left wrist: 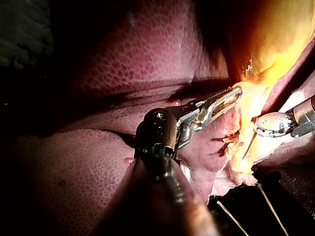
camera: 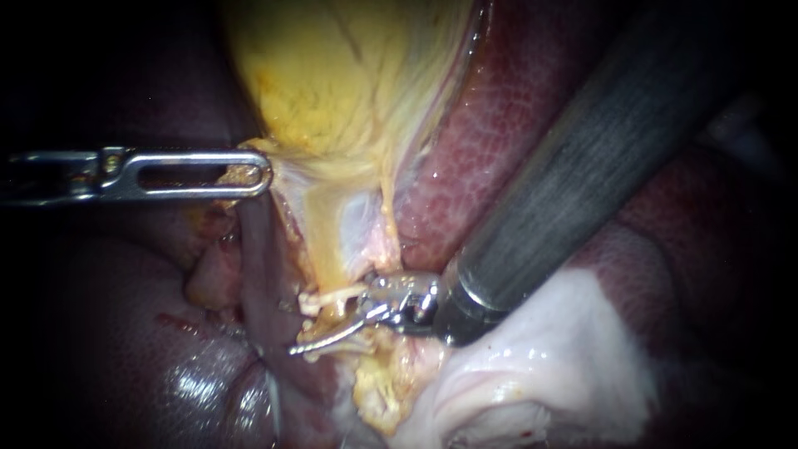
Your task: Go to the cutting position left tube
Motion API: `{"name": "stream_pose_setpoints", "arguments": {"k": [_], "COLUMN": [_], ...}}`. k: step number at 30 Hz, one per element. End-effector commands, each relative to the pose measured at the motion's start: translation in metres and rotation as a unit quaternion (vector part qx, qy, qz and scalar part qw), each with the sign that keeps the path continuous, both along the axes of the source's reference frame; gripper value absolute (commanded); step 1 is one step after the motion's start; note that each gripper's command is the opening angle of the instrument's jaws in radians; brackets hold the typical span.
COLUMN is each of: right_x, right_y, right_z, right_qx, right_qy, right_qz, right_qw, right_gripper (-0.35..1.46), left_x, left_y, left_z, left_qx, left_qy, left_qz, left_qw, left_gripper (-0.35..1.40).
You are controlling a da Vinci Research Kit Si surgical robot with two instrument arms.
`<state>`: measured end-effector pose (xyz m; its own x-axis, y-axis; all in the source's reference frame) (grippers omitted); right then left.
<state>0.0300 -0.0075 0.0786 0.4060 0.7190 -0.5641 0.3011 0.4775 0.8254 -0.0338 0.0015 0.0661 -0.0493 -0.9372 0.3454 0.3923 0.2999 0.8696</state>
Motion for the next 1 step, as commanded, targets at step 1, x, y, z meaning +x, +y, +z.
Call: {"name": "stream_pose_setpoints", "arguments": {"k": [1], "right_x": [0.0000], "right_y": [0.0000], "right_z": [0.0000], "right_qx": [0.000], "right_qy": [0.000], "right_qz": [0.000], "right_qw": [1.0000], "right_gripper": [1.16], "left_x": [0.0000], "left_y": [0.0000], "left_z": [-0.0001], "left_qx": [0.000], "left_qy": [0.000], "left_qz": [0.000], "left_qw": [1.0000], "left_gripper": [-0.35]}}
